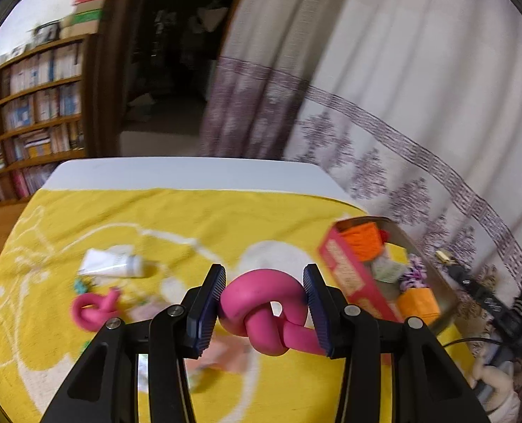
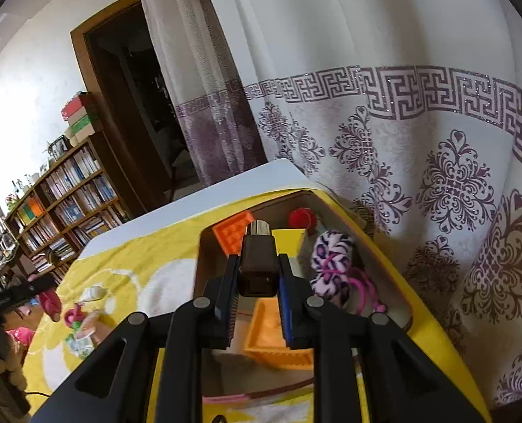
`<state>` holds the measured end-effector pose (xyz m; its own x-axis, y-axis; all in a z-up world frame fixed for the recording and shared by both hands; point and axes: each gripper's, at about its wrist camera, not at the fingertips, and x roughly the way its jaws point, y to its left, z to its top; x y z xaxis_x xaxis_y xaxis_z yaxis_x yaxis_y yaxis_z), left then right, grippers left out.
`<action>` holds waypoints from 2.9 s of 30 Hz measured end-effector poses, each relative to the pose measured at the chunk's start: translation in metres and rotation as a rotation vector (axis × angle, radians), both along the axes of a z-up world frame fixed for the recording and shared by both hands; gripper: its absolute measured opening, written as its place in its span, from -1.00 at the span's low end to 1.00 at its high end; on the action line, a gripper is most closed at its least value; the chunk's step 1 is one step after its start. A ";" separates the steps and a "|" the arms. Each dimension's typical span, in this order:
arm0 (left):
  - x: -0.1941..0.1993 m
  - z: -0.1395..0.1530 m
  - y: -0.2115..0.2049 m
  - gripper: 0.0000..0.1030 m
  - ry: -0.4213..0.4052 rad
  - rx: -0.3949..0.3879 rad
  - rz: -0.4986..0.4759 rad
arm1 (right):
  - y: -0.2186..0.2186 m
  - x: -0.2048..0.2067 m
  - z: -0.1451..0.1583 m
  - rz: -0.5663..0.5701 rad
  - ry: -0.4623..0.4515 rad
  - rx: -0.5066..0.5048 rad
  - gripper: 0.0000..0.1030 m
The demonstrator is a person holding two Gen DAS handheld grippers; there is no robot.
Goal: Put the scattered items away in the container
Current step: 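Carry the curler and the brown bottle over the tin with both grippers, then open both grippers to drop the bottle and curler into the tin, then move both grippers back over the remaining items on the towel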
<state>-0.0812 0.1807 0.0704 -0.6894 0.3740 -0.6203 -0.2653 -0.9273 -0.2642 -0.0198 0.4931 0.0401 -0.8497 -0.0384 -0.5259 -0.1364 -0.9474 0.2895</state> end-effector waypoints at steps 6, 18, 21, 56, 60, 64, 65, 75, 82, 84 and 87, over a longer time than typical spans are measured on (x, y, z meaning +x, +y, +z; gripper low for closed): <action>-0.007 0.008 0.055 -0.07 0.009 -0.018 -0.083 | 0.018 -0.009 -0.015 -0.017 -0.027 -0.023 -0.58; -0.034 -0.003 0.150 -0.07 -0.030 -0.038 -0.197 | 0.038 0.000 -0.030 -0.124 0.003 0.003 0.04; -0.041 -0.009 0.163 -0.07 -0.045 -0.038 -0.210 | 0.036 0.005 -0.027 -0.160 0.029 0.051 0.04; -0.036 -0.024 0.140 0.48 0.015 -0.253 -0.043 | 0.041 0.011 -0.025 -0.230 0.059 0.069 0.31; -0.030 -0.025 0.130 0.48 0.019 -0.275 -0.025 | 0.040 0.013 -0.024 -0.238 0.066 0.078 0.37; -0.022 -0.023 0.117 0.48 0.044 -0.301 0.000 | 0.042 0.016 -0.024 -0.256 0.076 0.081 0.44; -0.020 -0.022 0.113 0.48 0.049 -0.309 0.005 | 0.042 0.016 -0.024 -0.259 0.078 0.082 0.45; -0.012 -0.020 0.049 0.48 0.014 -0.235 0.084 | 0.034 0.020 -0.021 -0.292 0.105 0.151 0.48; -0.007 -0.026 -0.033 0.48 -0.022 -0.183 0.213 | 0.020 0.018 -0.014 -0.293 0.126 0.237 0.53; -0.006 -0.031 -0.059 0.48 -0.035 -0.177 0.263 | 0.014 0.019 -0.008 -0.281 0.133 0.242 0.53; -0.005 -0.040 -0.095 0.48 -0.063 -0.166 0.342 | -0.006 0.023 0.006 -0.229 0.160 0.243 0.54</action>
